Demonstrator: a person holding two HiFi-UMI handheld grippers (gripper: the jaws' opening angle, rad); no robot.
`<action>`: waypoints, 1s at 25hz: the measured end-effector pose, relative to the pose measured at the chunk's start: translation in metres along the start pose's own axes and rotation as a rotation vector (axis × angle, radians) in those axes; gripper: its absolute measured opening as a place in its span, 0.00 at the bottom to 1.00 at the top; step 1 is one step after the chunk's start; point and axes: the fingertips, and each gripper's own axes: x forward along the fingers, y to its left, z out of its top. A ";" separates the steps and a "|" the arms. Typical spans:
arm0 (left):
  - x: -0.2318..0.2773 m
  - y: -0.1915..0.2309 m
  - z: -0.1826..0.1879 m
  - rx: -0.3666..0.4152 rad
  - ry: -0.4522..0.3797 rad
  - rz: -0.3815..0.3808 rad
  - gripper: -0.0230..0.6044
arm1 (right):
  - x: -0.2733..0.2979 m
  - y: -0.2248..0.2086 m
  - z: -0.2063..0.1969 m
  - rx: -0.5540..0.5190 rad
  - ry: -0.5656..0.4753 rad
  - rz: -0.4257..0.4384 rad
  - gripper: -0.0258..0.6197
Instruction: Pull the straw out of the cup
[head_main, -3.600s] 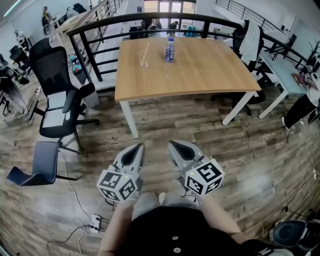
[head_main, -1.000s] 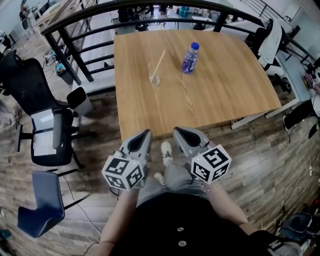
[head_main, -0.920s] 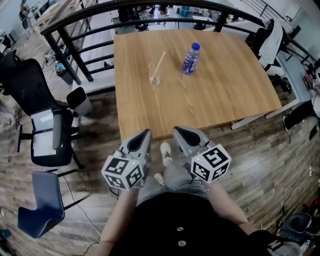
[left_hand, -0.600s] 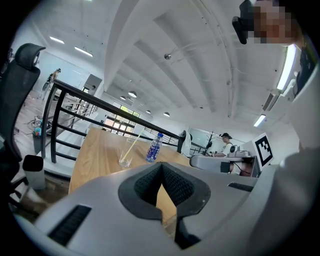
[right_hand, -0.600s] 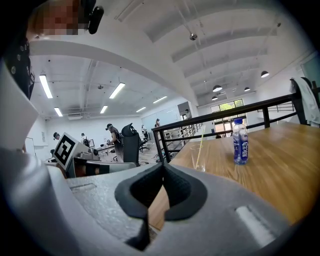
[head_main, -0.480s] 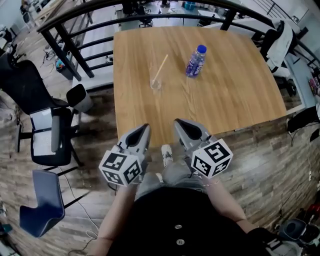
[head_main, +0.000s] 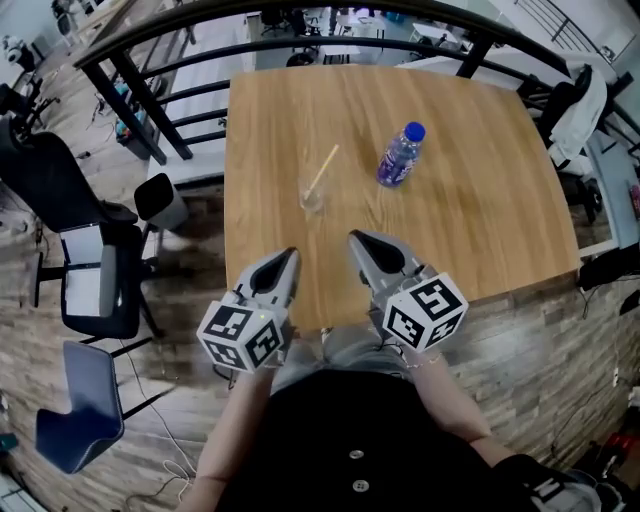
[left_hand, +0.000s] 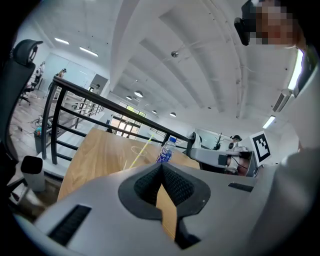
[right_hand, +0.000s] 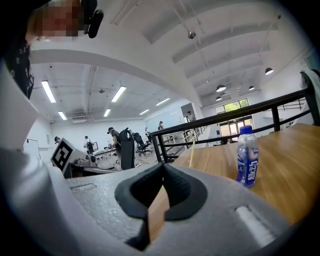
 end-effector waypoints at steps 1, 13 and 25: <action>0.007 0.002 0.003 -0.001 -0.004 0.004 0.06 | 0.005 -0.007 0.003 -0.002 0.001 0.005 0.04; 0.070 0.023 0.028 -0.029 -0.038 0.082 0.06 | 0.049 -0.060 0.023 -0.029 0.029 0.106 0.04; 0.083 0.023 0.026 -0.059 -0.081 0.139 0.06 | 0.053 -0.069 0.013 -0.011 0.056 0.167 0.04</action>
